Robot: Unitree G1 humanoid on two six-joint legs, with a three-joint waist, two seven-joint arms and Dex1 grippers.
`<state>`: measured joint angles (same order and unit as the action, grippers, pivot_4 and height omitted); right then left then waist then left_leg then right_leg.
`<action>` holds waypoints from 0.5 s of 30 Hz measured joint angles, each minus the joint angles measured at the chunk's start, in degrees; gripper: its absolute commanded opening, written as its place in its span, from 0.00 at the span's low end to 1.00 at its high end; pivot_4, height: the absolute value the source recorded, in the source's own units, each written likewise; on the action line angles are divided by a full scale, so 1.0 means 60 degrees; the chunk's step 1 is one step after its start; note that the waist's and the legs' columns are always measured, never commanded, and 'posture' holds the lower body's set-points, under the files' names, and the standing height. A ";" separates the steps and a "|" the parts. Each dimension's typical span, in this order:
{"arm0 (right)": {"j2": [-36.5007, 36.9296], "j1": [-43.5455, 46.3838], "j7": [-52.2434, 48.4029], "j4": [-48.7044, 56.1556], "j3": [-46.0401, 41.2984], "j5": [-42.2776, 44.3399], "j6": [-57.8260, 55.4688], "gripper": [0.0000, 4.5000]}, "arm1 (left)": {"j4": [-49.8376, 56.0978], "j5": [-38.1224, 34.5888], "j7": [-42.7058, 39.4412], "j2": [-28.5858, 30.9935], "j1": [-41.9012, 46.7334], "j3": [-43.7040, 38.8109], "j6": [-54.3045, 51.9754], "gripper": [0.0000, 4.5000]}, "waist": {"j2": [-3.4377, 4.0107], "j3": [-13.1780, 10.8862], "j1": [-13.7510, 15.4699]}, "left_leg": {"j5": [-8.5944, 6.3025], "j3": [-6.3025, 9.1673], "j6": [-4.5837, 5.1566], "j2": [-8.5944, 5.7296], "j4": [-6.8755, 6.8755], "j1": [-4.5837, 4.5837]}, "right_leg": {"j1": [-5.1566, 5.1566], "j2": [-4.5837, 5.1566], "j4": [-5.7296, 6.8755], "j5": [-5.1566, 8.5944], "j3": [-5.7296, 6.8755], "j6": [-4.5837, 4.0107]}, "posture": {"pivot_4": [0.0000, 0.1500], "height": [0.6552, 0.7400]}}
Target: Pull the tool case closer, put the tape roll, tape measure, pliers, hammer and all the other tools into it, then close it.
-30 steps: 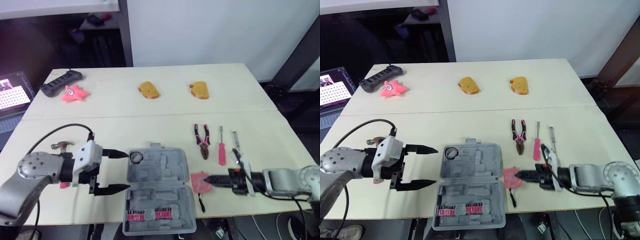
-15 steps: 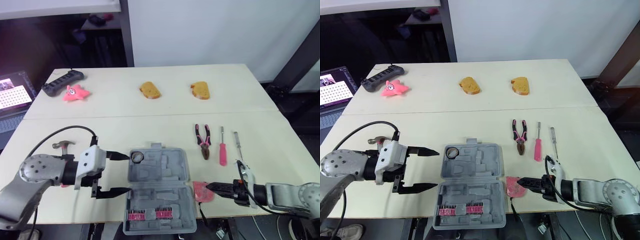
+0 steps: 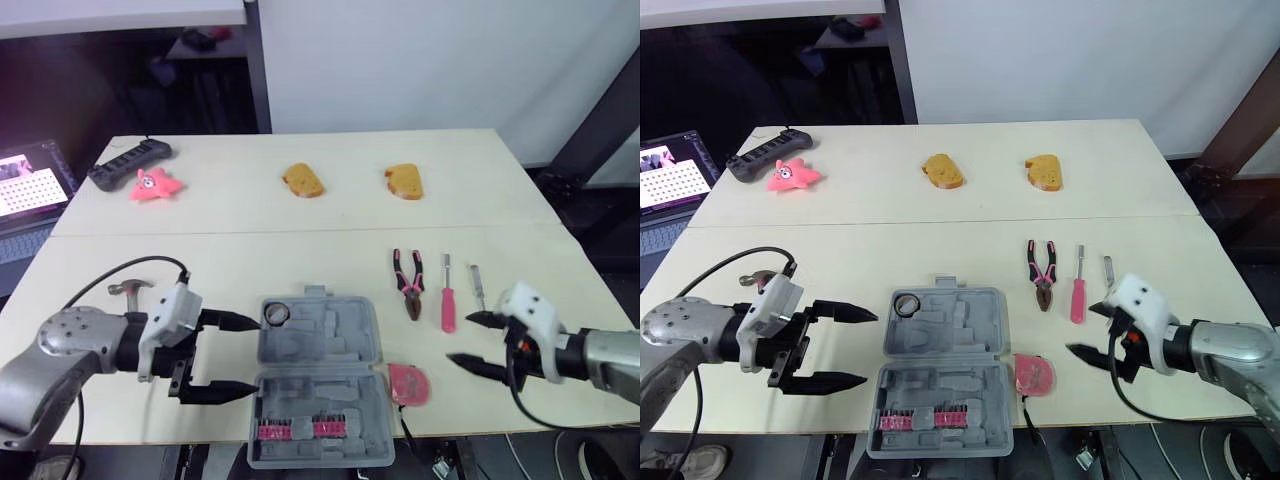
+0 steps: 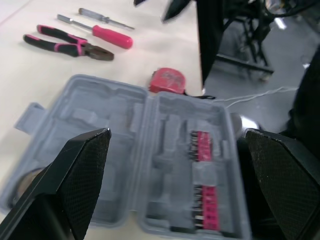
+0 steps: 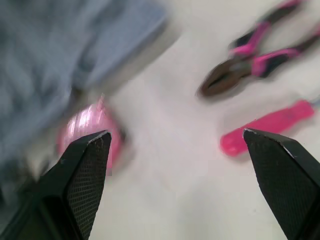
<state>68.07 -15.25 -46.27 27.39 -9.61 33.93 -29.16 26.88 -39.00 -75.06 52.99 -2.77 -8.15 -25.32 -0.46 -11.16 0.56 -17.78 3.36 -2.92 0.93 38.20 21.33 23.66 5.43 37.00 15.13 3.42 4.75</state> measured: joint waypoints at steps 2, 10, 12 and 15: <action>-0.0017 0.0048 -0.0469 0.0048 0.0507 -0.0658 0.0698 0.99 | 0.0001 -0.0010 -0.0098 0.0027 -0.0184 -0.0047 0.0002 1.00 | 0.0004 -0.0002 0.0001 | 0.0000 0.0000 0.0000 0.0000 -0.0002 0.0000 | 0.0002 0.0000 0.0001 0.0000 -0.0001 0.0000 | 1.00 1.00; -0.0600 0.1041 -0.1438 -0.0094 0.2773 -0.3036 0.1990 0.99 | 0.0170 0.0149 -0.0009 -0.0037 -0.0719 -0.0382 0.0543 1.00 | -0.0004 -0.0003 0.0021 | 0.0000 0.0002 0.0000 -0.0001 0.0003 -0.0003 | -0.0004 0.0001 0.0003 0.0000 -0.0003 -0.0004 | 1.00 1.00; -0.0926 0.1293 -0.1483 -0.0297 0.3144 -0.3278 0.1849 0.99 | 0.0250 0.0171 0.0099 -0.0089 -0.0782 -0.0468 0.0631 1.00 | -0.0005 -0.0002 0.0018 | 0.0000 0.0001 0.0000 -0.0001 0.0004 -0.0003 | -0.0005 0.0002 0.0001 -0.0001 -0.0004 -0.0004 | 1.00 1.00; -0.1591 0.1681 -0.1435 -0.0694 0.3485 -0.3503 0.1710 0.99 | 0.0255 0.0235 0.0242 -0.0090 -0.1051 -0.0546 0.0646 1.00 | -0.0008 0.0001 -0.0002 | 0.0000 0.0000 0.0000 -0.0001 0.0004 -0.0009 | -0.0008 0.0001 0.0004 -0.0001 -0.0006 -0.0005 | 1.00 1.00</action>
<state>58.52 -5.16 -54.88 23.23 11.30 12.92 -18.90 28.41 -37.59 -73.61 52.45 -9.08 -11.42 -21.44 -0.51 -11.16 0.55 -17.78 3.36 -2.92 0.92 38.23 21.28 23.62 5.43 37.02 15.12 3.39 4.72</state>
